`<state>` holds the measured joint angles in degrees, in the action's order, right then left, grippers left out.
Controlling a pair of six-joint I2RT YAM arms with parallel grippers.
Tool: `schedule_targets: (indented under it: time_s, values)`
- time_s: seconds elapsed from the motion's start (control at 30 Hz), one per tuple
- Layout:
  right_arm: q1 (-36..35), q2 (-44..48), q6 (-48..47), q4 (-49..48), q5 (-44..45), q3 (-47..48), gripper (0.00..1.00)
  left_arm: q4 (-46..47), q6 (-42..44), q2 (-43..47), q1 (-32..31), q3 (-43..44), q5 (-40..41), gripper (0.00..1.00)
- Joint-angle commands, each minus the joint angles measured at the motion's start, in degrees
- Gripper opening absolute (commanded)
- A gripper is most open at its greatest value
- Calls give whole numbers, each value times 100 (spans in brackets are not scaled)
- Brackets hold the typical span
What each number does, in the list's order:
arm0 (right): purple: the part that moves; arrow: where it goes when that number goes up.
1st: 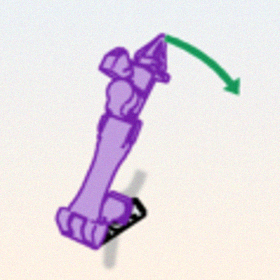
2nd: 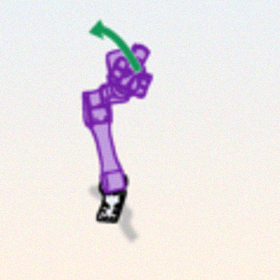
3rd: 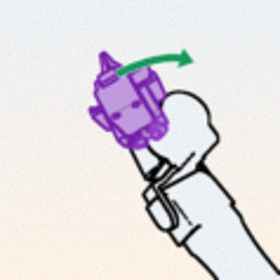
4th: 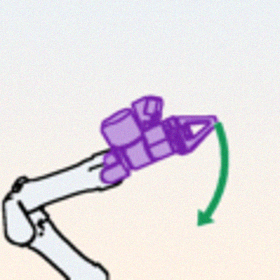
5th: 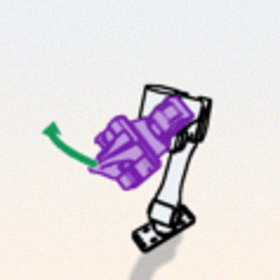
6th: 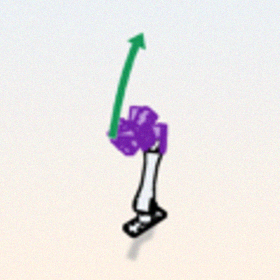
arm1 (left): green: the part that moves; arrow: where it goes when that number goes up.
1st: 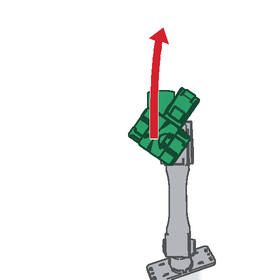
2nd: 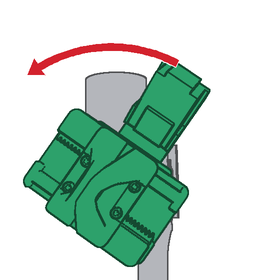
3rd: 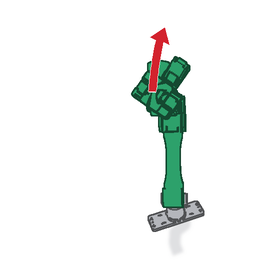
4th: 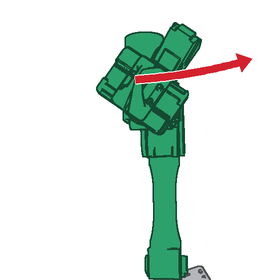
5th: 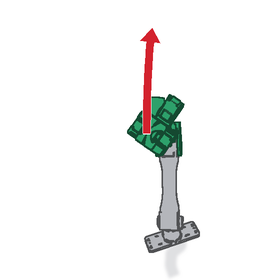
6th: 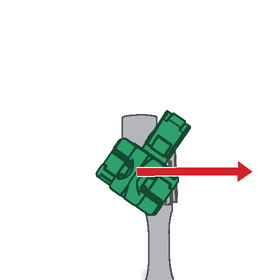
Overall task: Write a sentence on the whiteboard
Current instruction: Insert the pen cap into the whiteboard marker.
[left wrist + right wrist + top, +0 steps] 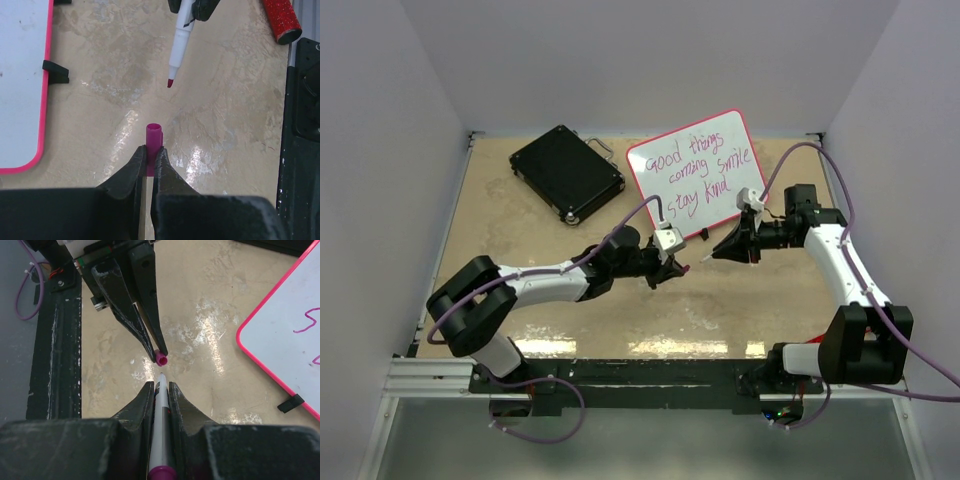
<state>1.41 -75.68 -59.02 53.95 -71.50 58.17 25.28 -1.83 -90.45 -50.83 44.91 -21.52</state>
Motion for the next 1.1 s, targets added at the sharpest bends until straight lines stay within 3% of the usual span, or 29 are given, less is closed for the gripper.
schedule_targets:
  time_s: [0.0,1.07]
  values:
    - [-62,36,-109,45,-153,186,0,513,156,-113,-85,308,-212,0]
    - [-317,352,470,-499,189,36,0,531,147,-201,-199,308,-63,0]
